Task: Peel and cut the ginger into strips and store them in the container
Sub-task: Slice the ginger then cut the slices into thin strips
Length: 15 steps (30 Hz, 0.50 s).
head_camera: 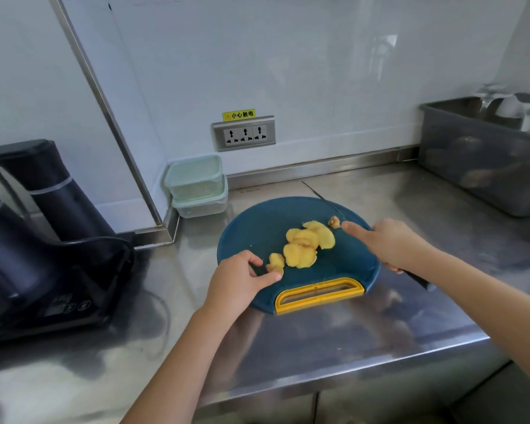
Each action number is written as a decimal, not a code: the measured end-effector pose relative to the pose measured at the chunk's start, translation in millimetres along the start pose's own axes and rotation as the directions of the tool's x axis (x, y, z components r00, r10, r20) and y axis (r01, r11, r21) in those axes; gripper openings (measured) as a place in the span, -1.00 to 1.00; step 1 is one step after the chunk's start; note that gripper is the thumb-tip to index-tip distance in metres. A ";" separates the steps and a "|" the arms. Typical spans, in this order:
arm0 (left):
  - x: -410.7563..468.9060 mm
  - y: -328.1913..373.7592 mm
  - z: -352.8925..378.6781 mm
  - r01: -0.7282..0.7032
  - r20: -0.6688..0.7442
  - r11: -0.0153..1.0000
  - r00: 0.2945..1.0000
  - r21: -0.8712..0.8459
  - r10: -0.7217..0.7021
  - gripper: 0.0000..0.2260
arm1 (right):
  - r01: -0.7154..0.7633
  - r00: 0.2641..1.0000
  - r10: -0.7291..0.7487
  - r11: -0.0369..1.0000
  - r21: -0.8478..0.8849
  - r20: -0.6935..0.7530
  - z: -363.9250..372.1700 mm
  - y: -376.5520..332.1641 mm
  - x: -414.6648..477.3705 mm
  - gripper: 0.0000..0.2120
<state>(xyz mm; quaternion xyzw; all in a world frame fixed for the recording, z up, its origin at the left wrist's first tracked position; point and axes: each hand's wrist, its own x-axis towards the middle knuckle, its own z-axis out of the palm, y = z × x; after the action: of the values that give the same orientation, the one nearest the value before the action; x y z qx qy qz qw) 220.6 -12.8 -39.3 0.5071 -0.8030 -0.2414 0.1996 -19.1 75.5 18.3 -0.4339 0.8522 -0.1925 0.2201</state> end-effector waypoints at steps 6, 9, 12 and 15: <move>21.8 9.4 -8.6 -0.063 0.192 0.998 0.980 0.018 0.059 -0.56 | -0.007 0.999 0.007 1.000 0.002 -0.032 7.5 24.4 9.1 -0.37; 34.8 12.6 -18.7 -0.058 0.301 0.997 0.953 0.057 0.038 -0.71 | 0.013 0.998 -0.012 0.999 0.031 -0.054 8.6 26.7 15.4 -0.39; 41.0 16.7 -18.5 -0.056 0.338 0.997 0.941 0.059 0.033 -0.69 | 0.032 0.998 -0.031 0.999 0.013 -0.063 7.9 26.3 22.4 -0.40; 42.2 19.5 -16.0 -0.070 0.386 0.995 0.922 0.067 0.039 -0.67 | 0.044 0.997 -0.043 0.999 0.007 -0.062 9.3 25.4 26.8 -0.41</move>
<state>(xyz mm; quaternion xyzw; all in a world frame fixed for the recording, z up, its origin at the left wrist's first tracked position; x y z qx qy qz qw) 198.5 -47.0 -11.7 0.4348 -0.8492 -0.2986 0.0247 -44.8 66.0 -8.1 -0.4451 0.8482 -0.2144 0.1911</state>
